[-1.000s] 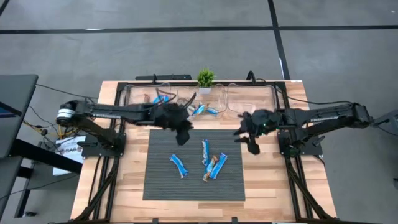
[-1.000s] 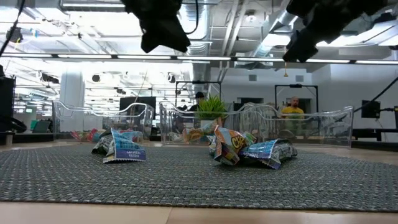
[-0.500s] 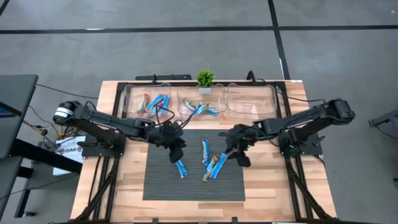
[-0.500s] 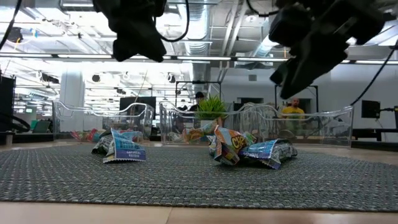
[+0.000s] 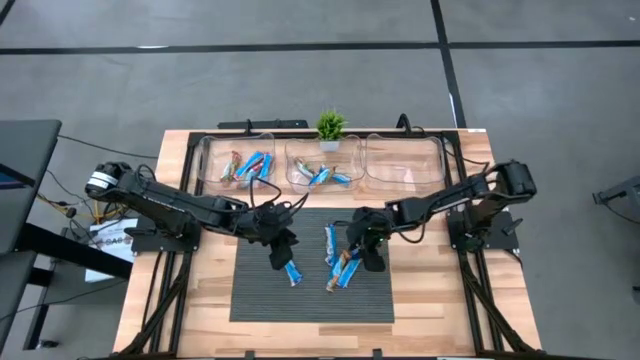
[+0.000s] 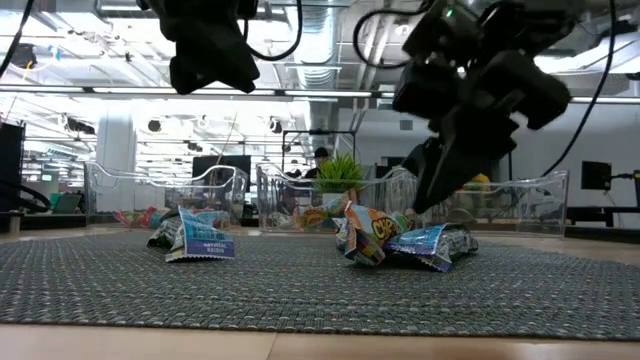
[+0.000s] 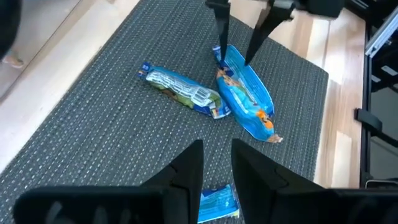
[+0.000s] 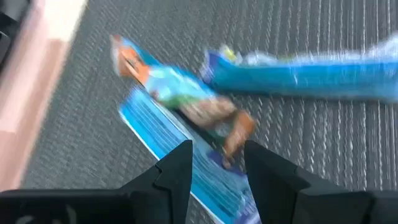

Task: Pick and place Granola Bars by type
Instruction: Put the green granola bar into the top center transparent bin

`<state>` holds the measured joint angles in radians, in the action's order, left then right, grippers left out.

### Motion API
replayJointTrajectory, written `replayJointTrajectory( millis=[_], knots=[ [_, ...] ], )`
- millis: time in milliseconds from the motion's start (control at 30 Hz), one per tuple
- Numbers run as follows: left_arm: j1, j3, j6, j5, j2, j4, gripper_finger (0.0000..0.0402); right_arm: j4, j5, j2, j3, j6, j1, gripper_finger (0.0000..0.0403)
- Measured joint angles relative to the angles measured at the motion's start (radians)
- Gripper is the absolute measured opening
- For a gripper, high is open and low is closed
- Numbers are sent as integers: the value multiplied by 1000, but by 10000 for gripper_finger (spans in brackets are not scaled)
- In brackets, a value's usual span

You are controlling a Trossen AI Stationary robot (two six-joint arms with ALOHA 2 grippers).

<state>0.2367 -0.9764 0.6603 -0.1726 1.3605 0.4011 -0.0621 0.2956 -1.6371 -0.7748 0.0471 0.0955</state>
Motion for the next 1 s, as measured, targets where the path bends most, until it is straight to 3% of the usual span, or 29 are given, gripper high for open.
replayJointTrajectory(
  millis=[200, 500, 800, 1000],
  knots=[
    [0, 0, 17, 8, 0, -2, 74, 50, 18, -53, -10, 8, -40, 136],
    [0, 0, 40, 9, 0, -4, 74, 61, 200, -53, -10, 8, -114, 136],
    [0, 0, 41, 9, 0, -4, 74, 56, 203, -56, -10, -10, -113, 136],
    [0, -1, 41, 8, 1, -6, 74, 89, 202, -139, -59, -21, -88, 136]
  ],
)
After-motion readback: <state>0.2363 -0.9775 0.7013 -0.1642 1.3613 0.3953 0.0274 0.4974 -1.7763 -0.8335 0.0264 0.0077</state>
